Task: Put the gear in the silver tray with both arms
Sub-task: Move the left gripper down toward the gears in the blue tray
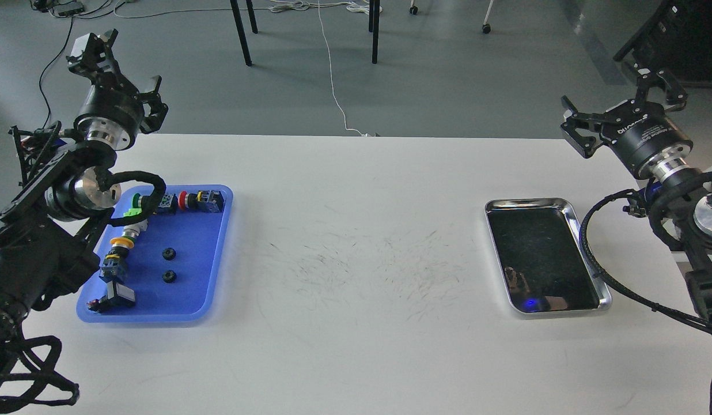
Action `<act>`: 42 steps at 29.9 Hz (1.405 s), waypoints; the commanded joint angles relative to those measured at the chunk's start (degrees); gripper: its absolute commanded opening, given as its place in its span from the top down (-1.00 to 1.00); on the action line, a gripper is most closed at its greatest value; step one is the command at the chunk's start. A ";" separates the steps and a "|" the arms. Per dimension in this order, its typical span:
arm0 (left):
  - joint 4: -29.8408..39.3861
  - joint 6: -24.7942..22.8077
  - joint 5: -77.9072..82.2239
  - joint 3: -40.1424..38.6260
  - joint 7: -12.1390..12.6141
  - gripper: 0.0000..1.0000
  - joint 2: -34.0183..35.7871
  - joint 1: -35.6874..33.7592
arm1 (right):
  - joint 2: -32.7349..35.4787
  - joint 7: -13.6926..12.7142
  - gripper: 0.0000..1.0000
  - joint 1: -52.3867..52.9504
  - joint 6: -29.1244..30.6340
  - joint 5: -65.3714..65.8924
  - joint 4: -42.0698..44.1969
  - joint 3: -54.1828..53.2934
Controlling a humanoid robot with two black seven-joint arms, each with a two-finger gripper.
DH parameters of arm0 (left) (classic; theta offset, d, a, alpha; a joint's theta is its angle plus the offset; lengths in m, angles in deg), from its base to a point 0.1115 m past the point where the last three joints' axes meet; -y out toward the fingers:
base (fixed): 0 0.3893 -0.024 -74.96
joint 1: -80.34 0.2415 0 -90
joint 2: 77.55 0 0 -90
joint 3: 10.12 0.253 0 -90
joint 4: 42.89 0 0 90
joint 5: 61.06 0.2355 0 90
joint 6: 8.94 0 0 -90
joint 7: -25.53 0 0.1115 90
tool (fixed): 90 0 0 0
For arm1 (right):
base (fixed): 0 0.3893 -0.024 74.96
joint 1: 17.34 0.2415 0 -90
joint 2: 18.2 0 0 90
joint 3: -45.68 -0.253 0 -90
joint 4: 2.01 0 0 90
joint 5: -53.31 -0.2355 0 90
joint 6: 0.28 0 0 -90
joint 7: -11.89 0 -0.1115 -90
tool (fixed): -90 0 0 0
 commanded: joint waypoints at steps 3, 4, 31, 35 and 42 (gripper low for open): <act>0.01 -0.07 -0.09 -0.02 0.44 -0.96 0.36 0.08 | -0.05 0.02 -0.97 -0.24 0.24 -0.02 -0.33 -0.11; 0.01 -0.07 -0.09 -0.02 0.35 -0.96 0.36 0.08 | -0.22 0.02 -0.97 -0.15 0.15 -0.02 -0.33 -0.11; -0.25 0.28 -4.75 -0.45 -2.19 -0.96 -0.34 -0.27 | 1.53 -0.51 -0.97 -2.96 5.60 0.07 -0.42 0.07; 0.10 -0.59 -4.93 -0.29 -3.17 -0.96 -0.17 -0.97 | 2.15 -0.07 -0.97 -2.96 5.60 0.07 -0.07 -0.37; -0.43 -4.99 -4.31 -0.11 -2.81 -0.96 0.80 -0.89 | 2.32 -0.07 -0.97 -3.14 5.78 0.07 0.02 -0.46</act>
